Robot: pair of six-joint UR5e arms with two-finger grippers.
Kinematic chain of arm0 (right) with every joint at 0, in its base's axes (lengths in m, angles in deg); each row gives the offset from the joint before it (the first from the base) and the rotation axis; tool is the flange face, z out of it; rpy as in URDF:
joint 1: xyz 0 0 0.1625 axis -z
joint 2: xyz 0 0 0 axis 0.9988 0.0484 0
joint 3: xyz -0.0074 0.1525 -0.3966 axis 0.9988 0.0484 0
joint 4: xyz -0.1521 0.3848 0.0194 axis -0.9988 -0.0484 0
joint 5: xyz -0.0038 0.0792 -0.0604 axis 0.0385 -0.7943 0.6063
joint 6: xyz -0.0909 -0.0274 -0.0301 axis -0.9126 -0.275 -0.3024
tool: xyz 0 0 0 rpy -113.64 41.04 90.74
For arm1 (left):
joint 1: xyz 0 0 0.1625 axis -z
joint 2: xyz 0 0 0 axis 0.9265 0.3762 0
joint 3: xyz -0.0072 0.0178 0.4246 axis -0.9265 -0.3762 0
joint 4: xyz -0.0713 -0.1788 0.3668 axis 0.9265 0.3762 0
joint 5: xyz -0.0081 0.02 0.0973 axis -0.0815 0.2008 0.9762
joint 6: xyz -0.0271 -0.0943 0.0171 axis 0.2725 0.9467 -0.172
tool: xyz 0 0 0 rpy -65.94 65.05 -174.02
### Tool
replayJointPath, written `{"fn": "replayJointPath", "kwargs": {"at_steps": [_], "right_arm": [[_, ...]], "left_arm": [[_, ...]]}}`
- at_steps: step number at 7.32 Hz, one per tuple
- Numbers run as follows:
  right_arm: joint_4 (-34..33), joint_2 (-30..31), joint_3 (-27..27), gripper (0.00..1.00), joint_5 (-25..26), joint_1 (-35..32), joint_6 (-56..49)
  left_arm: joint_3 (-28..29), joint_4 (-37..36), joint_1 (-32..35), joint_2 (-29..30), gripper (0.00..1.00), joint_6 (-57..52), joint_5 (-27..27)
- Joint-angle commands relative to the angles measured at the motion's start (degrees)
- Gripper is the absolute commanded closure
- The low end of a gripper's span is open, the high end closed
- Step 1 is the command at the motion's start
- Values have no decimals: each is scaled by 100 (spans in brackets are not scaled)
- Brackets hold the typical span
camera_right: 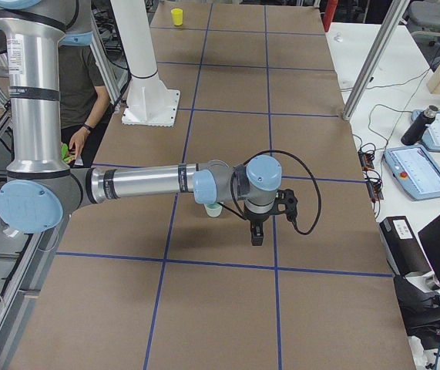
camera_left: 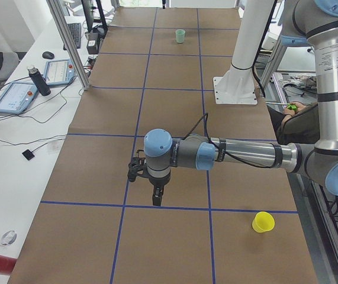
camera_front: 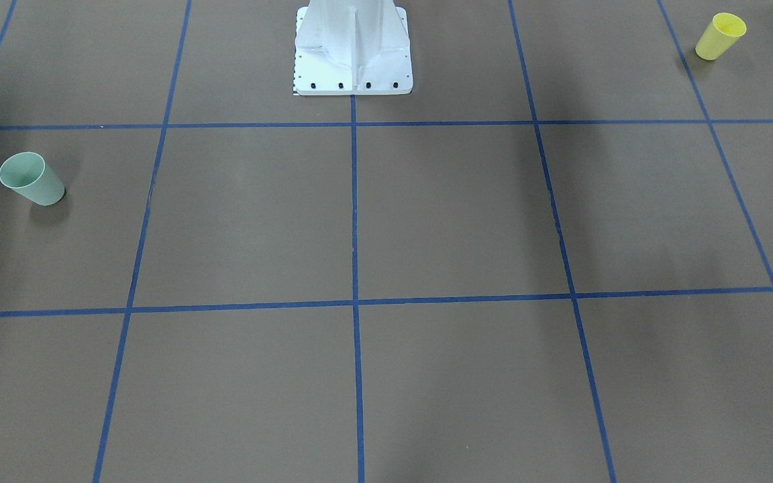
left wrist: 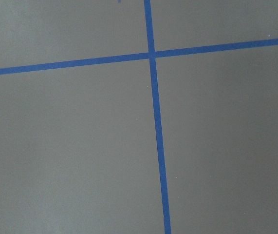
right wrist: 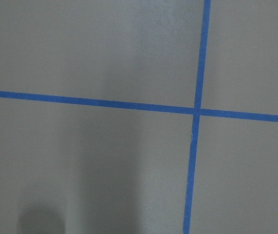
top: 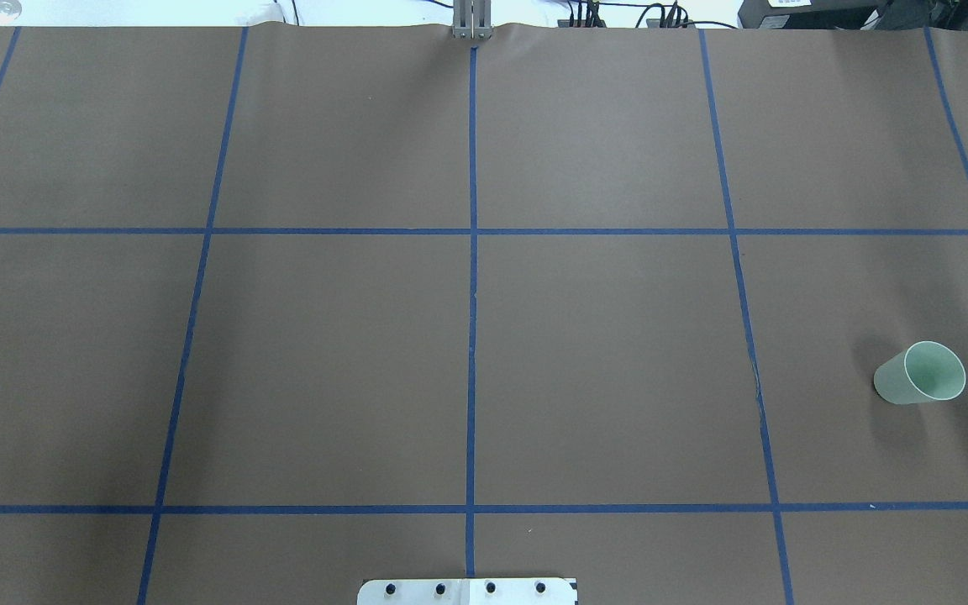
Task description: Transfer and stack yellow cup on green cup
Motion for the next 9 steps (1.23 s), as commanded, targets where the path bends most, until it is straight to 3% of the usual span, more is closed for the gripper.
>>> {"fn": "replayJointPath", "kwargs": {"at_steps": [1,7,9], "right_arm": [[-11,-13,0,0,5,-6,0],[69,75,-26,0,-74,3,0],[566,145,-17,0,-74,100,-18]], "left_arm": [[1,-11,0,29,0,-3,-175],[71,50,0,20,0,-39,-299],[80,50,0,20,0,-56,-299]]}}
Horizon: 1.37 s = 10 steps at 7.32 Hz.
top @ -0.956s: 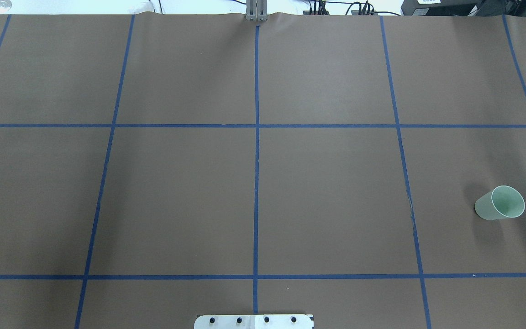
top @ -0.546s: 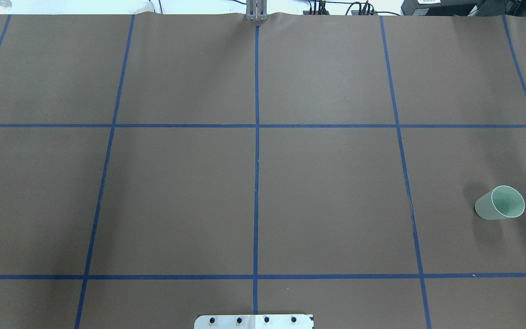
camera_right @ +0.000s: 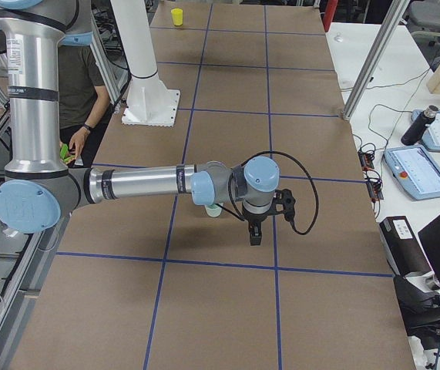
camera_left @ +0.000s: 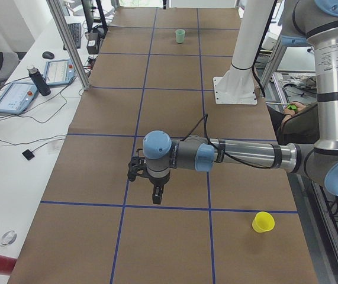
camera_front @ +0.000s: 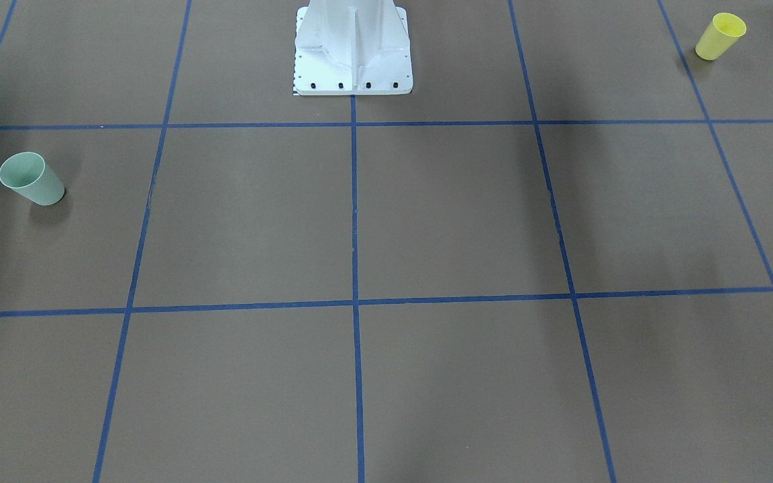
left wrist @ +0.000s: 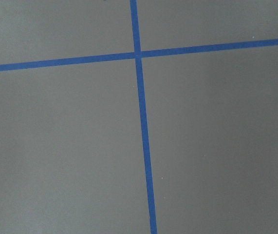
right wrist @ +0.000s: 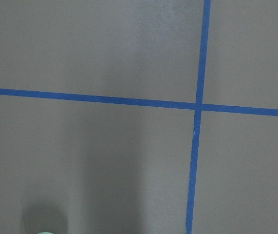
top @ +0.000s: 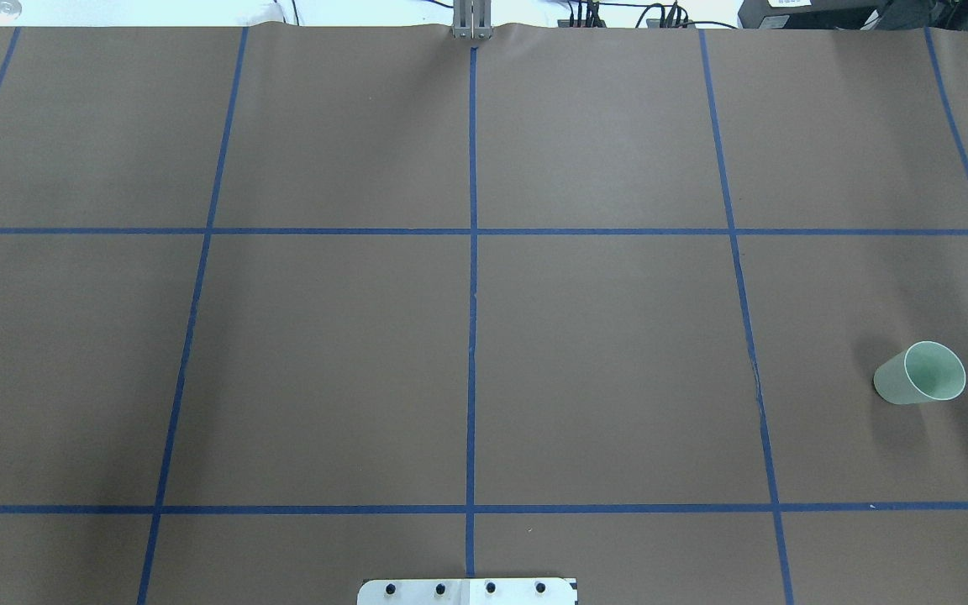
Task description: Transfer and stack yellow cup on green cup
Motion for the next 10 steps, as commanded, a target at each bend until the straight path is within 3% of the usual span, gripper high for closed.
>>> {"fn": "replayJointPath", "kwargs": {"at_steps": [1,4,7,10], "right_arm": [[748,188,-21,0,-43,194,48],[1314,557,-143,0,-237,660,670],[1315,568,-311,0,-114,968,1340],[1306,611,-311,0,-53,960,1340]], "left_arm": [[5,0,0,-3,0,-15,0],[5,0,-9,-3,0,-15,0],[-29,-17,-26,-64,0,376,-824],[-126,552,-1280,-55,0,3391,-372]]}}
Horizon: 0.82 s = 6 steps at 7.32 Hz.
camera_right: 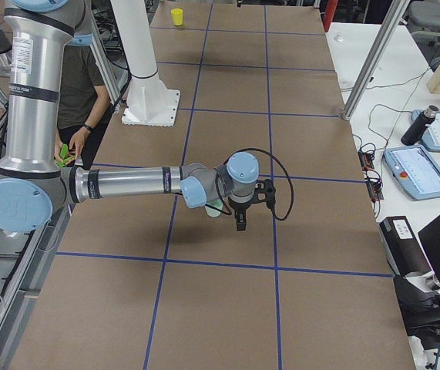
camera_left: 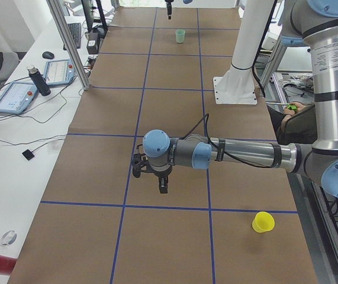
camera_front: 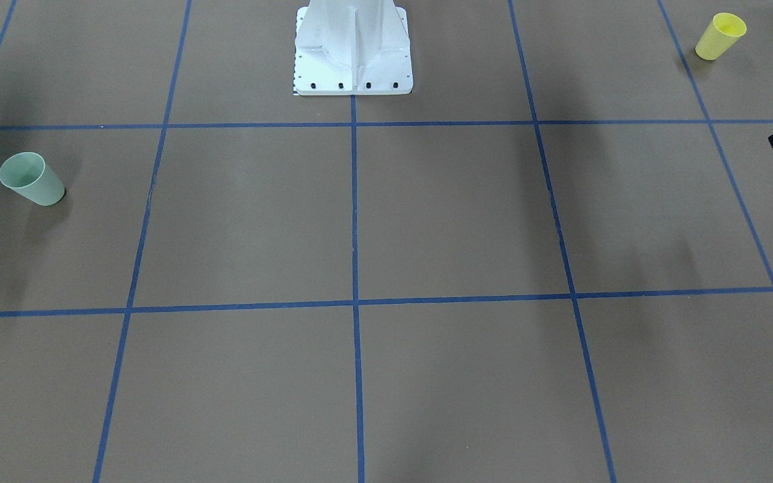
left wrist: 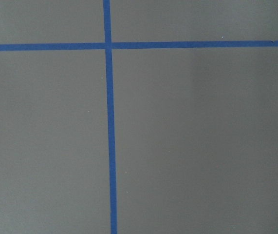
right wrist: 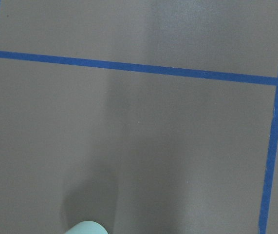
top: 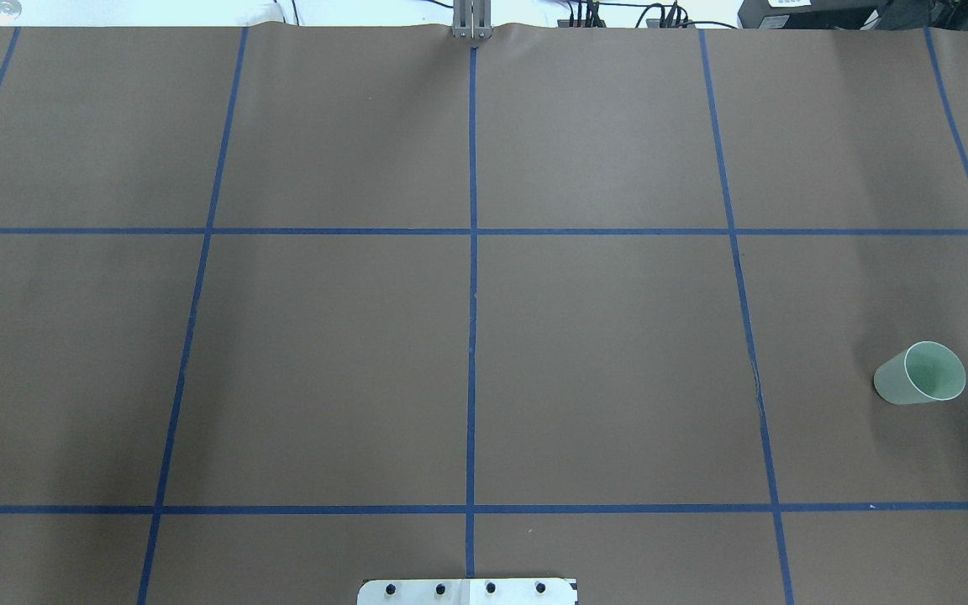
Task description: Transfer and stack yellow cup on green cup
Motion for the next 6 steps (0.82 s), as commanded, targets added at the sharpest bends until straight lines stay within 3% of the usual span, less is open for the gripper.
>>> {"fn": "replayJointPath", "kwargs": {"at_steps": [1,2,3,4,6], "right_arm": [[-1,23,-2,0,39,2,6],[-1,14,-2,0,109,2,6],[-1,14,-2,0,127,2,6],[-1,14,-2,0,127,2,6],[-1,14,-2,0,136,11,6]], "left_arm": [[-75,679,-785,-181,0,2162,670],[-101,1187,-1110,-269,0,3336,996],[-301,1279,-1723,-279,0,4601,1670],[-565,1263,-2146,-592,0,5266,2399],[-1126,1254,-2456,-1338,0,6189,3193]]}}
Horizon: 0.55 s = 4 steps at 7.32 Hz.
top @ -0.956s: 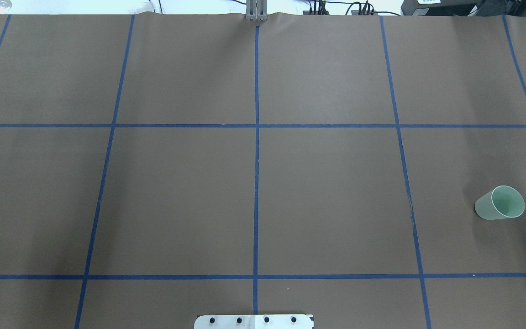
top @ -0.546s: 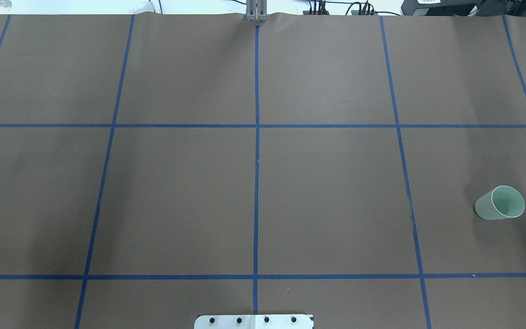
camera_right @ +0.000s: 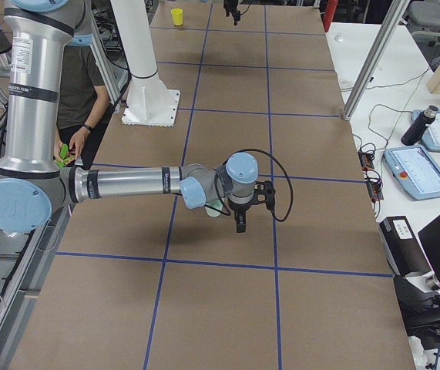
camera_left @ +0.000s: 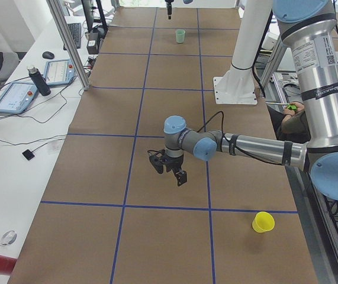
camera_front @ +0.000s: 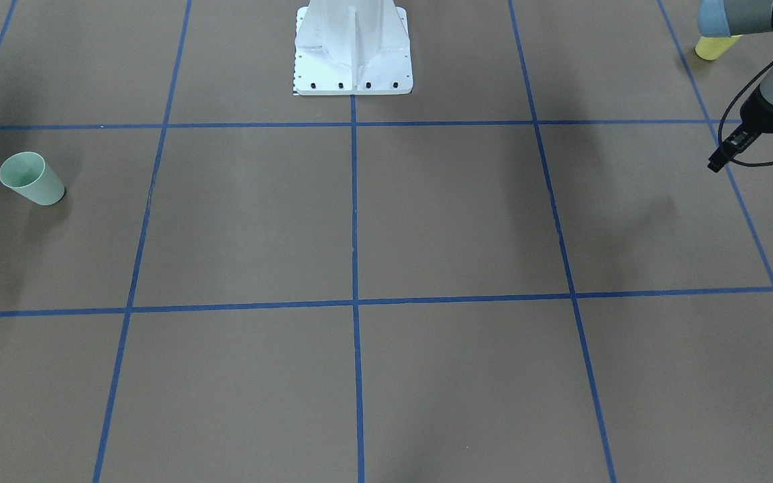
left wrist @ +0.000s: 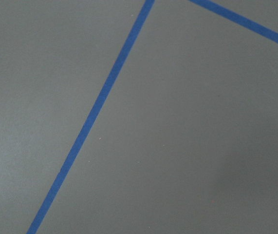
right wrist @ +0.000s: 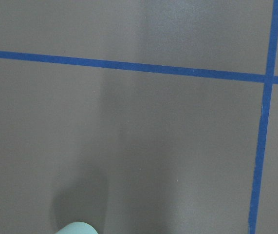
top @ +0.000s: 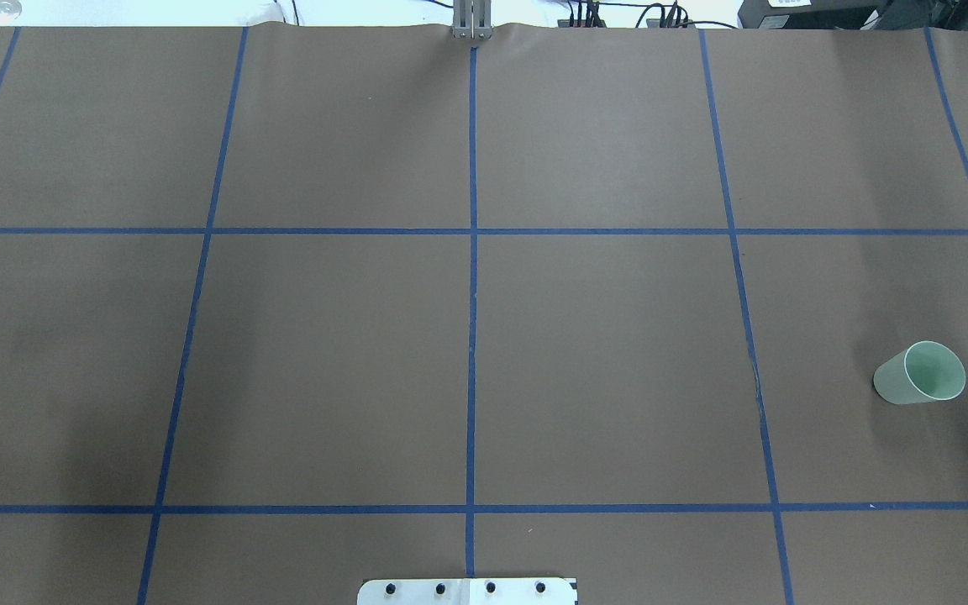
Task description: Transfer and stack yellow cup on green cup
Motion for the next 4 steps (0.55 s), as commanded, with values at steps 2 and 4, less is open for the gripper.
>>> {"fn": "replayJointPath", "kwargs": {"at_steps": [2,4], "right_arm": [[-35,-44,35,0,9,73,0],[-35,-45,18,0,18,82,0]], "left_arm": [[-587,-264,-1254,-756,0,2978,1539],[-700,-1518,-2337,-712,0,4811,2027]]}}
